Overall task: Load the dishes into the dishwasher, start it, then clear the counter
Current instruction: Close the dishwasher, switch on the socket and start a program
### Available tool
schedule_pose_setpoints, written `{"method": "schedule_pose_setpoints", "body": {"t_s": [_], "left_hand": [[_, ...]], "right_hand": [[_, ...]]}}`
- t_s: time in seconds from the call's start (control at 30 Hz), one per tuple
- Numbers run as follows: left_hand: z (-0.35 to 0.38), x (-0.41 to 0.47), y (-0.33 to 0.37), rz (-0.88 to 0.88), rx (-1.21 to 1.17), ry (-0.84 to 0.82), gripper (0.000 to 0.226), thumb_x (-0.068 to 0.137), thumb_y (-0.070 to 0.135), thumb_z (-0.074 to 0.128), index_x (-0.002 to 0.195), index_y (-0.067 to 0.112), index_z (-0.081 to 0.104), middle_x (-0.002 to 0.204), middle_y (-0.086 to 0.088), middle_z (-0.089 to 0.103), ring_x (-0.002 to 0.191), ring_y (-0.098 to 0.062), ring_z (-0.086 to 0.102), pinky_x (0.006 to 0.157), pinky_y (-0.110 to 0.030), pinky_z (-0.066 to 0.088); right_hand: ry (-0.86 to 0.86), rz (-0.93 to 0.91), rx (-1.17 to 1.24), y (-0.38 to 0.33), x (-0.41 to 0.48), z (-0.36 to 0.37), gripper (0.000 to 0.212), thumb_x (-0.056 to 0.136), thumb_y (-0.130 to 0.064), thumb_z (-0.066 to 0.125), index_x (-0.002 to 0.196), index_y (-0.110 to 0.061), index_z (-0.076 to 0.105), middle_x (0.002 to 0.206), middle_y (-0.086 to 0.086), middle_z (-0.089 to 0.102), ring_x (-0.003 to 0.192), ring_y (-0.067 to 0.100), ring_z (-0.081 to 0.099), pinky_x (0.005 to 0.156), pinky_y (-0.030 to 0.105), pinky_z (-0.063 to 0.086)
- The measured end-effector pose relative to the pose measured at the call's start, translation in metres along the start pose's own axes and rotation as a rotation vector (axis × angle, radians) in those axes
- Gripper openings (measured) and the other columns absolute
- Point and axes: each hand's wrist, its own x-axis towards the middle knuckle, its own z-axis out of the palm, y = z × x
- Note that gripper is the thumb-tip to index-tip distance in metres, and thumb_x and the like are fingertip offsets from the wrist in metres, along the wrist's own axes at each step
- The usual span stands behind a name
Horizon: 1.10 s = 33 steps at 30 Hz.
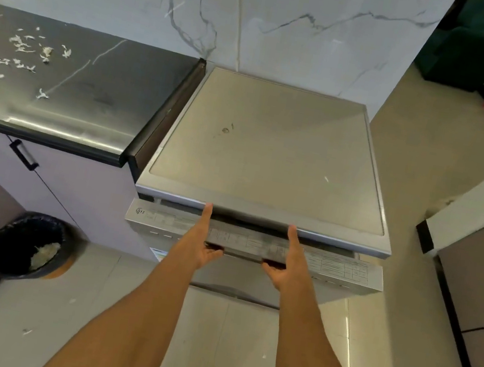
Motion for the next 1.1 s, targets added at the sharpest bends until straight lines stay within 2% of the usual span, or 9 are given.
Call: {"method": "schedule_pose_setpoints", "body": {"t_s": [0.07, 0.23, 0.4, 0.47, 0.63, 0.77, 0.87, 1.0, 1.1], "left_hand": [[0.009, 0.004, 0.01, 0.003, -0.012, 0.027, 0.087, 0.072, 0.065, 0.068, 0.132, 0.009, 0.041, 0.128, -0.025, 0.051, 0.113, -0.042, 0.055, 0.095, -0.05, 0.051], [0.025, 0.017, 0.031, -0.023, -0.05, 0.054, 0.08, 0.079, 0.056, 0.067, 0.136, 0.008, 0.037, 0.138, -0.024, 0.042, 0.12, -0.043, 0.05, 0.097, -0.052, 0.048], [0.029, 0.025, 0.039, -0.055, -0.087, 0.056, 0.051, 0.087, 0.04, 0.067, 0.115, 0.006, 0.041, 0.125, -0.022, 0.047, 0.121, -0.043, 0.049, 0.1, -0.055, 0.045], [0.031, 0.028, 0.041, -0.043, -0.094, 0.043, 0.046, 0.09, 0.037, 0.065, 0.115, 0.006, 0.042, 0.126, -0.023, 0.048, 0.121, -0.043, 0.049, 0.1, -0.055, 0.045], [0.033, 0.035, 0.045, -0.029, -0.111, 0.028, 0.047, 0.094, 0.032, 0.06, 0.127, 0.004, 0.043, 0.13, -0.025, 0.048, 0.119, -0.041, 0.05, 0.1, -0.055, 0.045], [0.033, 0.038, 0.046, -0.023, -0.111, 0.019, 0.037, 0.096, 0.029, 0.056, 0.12, 0.004, 0.044, 0.126, -0.024, 0.049, 0.117, -0.039, 0.052, 0.099, -0.055, 0.046], [0.033, 0.04, 0.045, -0.016, -0.11, 0.025, 0.034, 0.097, 0.029, 0.055, 0.118, 0.004, 0.044, 0.124, -0.023, 0.049, 0.117, -0.039, 0.052, 0.099, -0.055, 0.046], [0.032, 0.041, 0.04, 0.019, -0.107, 0.032, 0.041, 0.097, 0.03, 0.054, 0.126, 0.004, 0.043, 0.124, -0.021, 0.048, 0.12, -0.039, 0.051, 0.098, -0.053, 0.047], [0.03, 0.039, 0.034, 0.037, -0.068, 0.032, 0.049, 0.096, 0.037, 0.055, 0.128, 0.003, 0.042, 0.122, -0.021, 0.05, 0.116, -0.039, 0.054, 0.092, -0.048, 0.052]], "right_hand": [[0.034, 0.029, 0.019, -0.014, 0.011, 0.008, 0.088, 0.078, -0.051, 0.075, 0.149, -0.021, 0.032, 0.154, 0.013, 0.025, 0.137, 0.041, 0.033, 0.107, 0.052, 0.043], [0.091, 0.063, 0.029, -0.032, 0.034, 0.026, 0.079, 0.085, -0.045, 0.071, 0.147, -0.013, 0.035, 0.15, 0.017, 0.031, 0.133, 0.04, 0.039, 0.103, 0.05, 0.047], [0.124, 0.073, 0.035, -0.036, 0.047, 0.029, 0.07, 0.09, -0.038, 0.068, 0.144, -0.007, 0.037, 0.142, 0.02, 0.038, 0.128, 0.039, 0.043, 0.102, 0.053, 0.047], [0.115, 0.062, 0.064, -0.037, 0.053, 0.029, 0.065, 0.09, -0.034, 0.068, 0.141, -0.002, 0.041, 0.14, 0.021, 0.043, 0.125, 0.038, 0.047, 0.102, 0.053, 0.047], [0.088, 0.038, 0.116, -0.038, 0.056, 0.033, 0.052, 0.094, -0.025, 0.063, 0.136, 0.0, 0.045, 0.135, 0.021, 0.048, 0.119, 0.035, 0.05, 0.105, 0.05, 0.045], [0.087, 0.035, 0.129, -0.038, 0.058, 0.035, 0.047, 0.097, -0.023, 0.059, 0.136, -0.002, 0.044, 0.133, 0.022, 0.048, 0.115, 0.034, 0.051, 0.095, 0.047, 0.048], [0.088, 0.046, 0.143, -0.038, 0.063, 0.035, 0.046, 0.097, -0.02, 0.059, 0.136, -0.001, 0.043, 0.132, 0.023, 0.049, 0.113, 0.035, 0.052, 0.1, 0.05, 0.047], [0.072, 0.039, 0.136, -0.036, 0.06, 0.033, 0.046, 0.097, -0.018, 0.06, 0.136, 0.0, 0.043, 0.13, 0.023, 0.05, 0.113, 0.035, 0.053, 0.104, 0.052, 0.045], [0.059, 0.042, 0.126, -0.037, 0.056, 0.029, 0.047, 0.097, -0.019, 0.059, 0.137, 0.0, 0.043, 0.132, 0.023, 0.05, 0.121, 0.036, 0.051, 0.105, 0.051, 0.044]]}}
